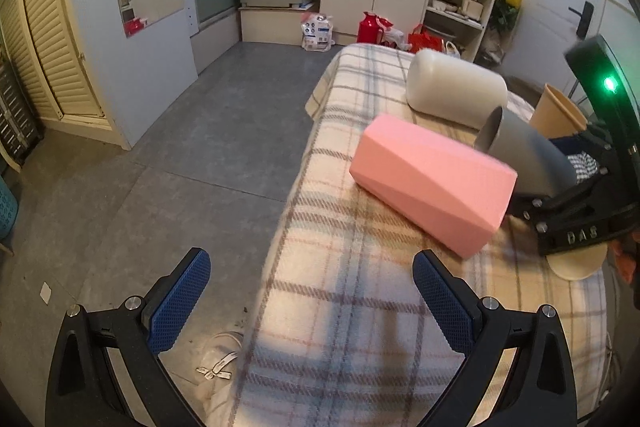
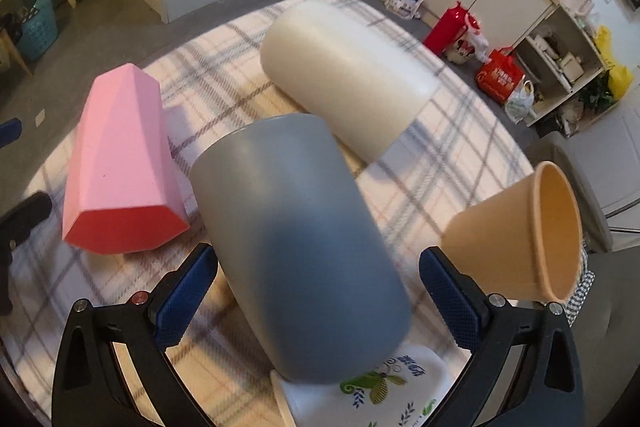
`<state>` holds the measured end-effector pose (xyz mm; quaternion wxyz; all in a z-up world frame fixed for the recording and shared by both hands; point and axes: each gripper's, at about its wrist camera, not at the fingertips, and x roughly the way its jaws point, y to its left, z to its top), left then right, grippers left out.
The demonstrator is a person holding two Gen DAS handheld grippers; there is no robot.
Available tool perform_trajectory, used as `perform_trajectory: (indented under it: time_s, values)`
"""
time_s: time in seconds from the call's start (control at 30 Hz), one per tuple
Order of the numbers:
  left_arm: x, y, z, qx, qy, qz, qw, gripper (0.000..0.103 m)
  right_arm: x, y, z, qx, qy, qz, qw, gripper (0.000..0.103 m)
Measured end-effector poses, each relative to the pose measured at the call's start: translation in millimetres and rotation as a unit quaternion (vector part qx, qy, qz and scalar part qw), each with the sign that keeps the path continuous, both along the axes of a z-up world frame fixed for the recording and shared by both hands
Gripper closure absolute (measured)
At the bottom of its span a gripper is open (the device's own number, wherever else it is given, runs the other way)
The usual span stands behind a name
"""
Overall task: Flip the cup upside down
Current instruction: 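Close the right gripper around the body of the grey cup, then lift the grey cup with the right gripper and rotate it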
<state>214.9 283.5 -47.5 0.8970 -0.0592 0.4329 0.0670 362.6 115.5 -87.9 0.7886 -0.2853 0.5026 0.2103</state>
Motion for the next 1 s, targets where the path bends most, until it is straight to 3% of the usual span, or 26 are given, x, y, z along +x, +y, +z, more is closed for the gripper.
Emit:
perform_trajectory:
  time_s: [0.03, 0.13, 0.33, 0.47, 0.7, 0.83, 1.0]
  values:
    - [-2, -1, 0, 0.000, 0.002, -0.003, 1.0000, 0.000, 1, 1, 0, -0.002, 0.003, -0.003, 1.000, 0.015]
    - [-6, -1, 4, 0.003, -0.001, -0.004, 1.0000, 0.000, 1, 3, 6, 0.005, 0.001, -0.015, 1.000, 0.025]
    - [-20, 2, 22, 0.000, -0.017, 0.002, 0.9999, 0.000, -20, 3, 50, 0.027, -0.037, -0.038, 0.998, 0.026]
    - [-41, -1, 47, 0.003, -0.035, -0.002, 0.9994, 0.000, -44, -1, 89, 0.052, -0.033, -0.074, 0.995, 0.026]
    - [-85, -3, 83, 0.005, -0.070, -0.011, 0.9975, 0.000, -129, -11, 127, 0.079, -0.011, -0.123, 0.989, 0.027]
    - [-116, 3, 86, -0.003, -0.085, 0.001, 0.9964, 0.000, -180, -17, 117, 0.095, 0.006, -0.157, 0.983, 0.027]
    - [-141, 4, 68, -0.021, -0.072, 0.010, 0.9971, 0.000, -218, -23, 67, 0.136, 0.062, -0.233, 0.961, 0.027]
